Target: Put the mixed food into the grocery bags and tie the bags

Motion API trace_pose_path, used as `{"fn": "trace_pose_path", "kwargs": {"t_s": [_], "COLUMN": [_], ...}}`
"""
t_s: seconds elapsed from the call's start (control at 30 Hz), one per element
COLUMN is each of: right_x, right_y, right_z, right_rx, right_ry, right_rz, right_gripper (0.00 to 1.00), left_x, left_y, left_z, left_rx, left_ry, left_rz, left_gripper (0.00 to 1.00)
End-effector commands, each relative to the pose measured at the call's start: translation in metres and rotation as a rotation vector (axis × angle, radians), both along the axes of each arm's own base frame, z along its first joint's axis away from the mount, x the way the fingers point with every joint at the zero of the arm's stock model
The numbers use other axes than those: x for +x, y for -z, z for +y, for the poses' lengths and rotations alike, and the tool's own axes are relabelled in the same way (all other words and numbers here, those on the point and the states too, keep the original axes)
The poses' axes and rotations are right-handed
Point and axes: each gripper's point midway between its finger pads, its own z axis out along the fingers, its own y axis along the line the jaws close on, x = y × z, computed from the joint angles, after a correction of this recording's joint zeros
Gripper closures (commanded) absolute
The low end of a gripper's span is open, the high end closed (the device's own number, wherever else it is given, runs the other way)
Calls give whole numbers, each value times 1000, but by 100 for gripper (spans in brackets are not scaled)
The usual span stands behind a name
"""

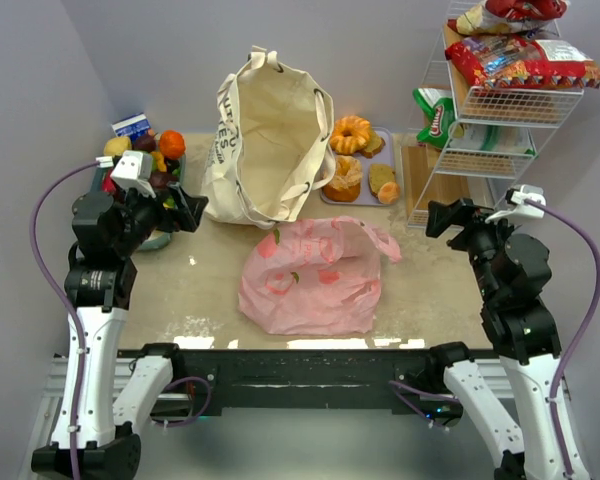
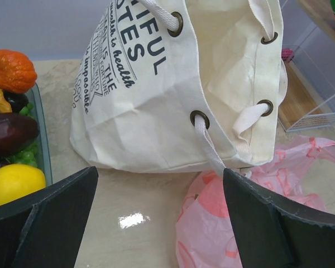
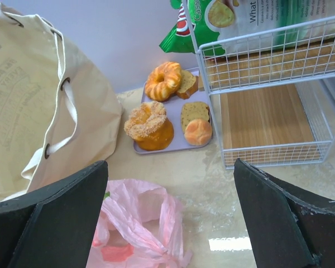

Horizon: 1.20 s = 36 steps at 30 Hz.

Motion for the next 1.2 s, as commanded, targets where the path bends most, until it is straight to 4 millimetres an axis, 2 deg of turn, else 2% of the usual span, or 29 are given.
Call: {"fn": "trace_pose_path", "kwargs": {"t_s": [0.0,0.1,0.27,0.37,0.4,0.47,0.5,0.6,0.67,0.77,0.8,0.9,0.97,1.0,1.03,1.07,1.1,1.17], "right_x": [2,7,10,8,8,9,9,9,8,8,9,10,13,14,15,16,17,15], "right_y": [-23,-34,-32,-35,-36,-40,-40,-49,-57,-63,-64,-70,-71,-72,-73,-75,-75,-82], "right_z": [-4,-2,4,3,3,3,3,5,4,2,2,0,-1,-1,0,1,2,4], "right_rx": [0,5,16,21,20,18,18,11,8,2,0,-18,-20,-19,-19,-15,-13,-12], "right_ry": [21,18,-9,-5,-6,-9,-8,-18,-17,-8,-6,1,10,14,8,6,0,-12], "right_rz": [-64,-87,-84,-96,-99,-99,-95,-93,-101,-104,-105,-110,-108,-113,-114,-119,-119,-127], "right_gripper": [1,1,1,1,1,1,1,1,1,1,1,1,1,1,1,1,1,1], "left_x": [6,10,22,31,35,43,52,74,81,96,105,117,119,117,116,117,116,118], "left_y": [-37,-48,-71,-88,-96,-96,-93,-81,-74,-47,-29,2,8,16,17,15,21,24], "left_z": [4,-1,-9,-26,-45,-61,-68,-57,-56,-68,-69,-67,-69,-71,-73,-77,-78,-81], "left_rx": [-15,-25,-33,-19,0,80,119,194,212,244,273,337,340,341,336,323,325,318], "left_ry": [-25,0,52,81,84,65,35,-60,-69,-26,-32,-43,-29,-15,-3,12,19,34], "left_rz": [-109,-131,-172,-192,-188,-174,-138,-94,-76,-15,29,92,88,97,91,71,77,74], "left_gripper": [0,0,1,2,2,1,1,0,0,0,0,0,2,5,13,17,21,38]}}
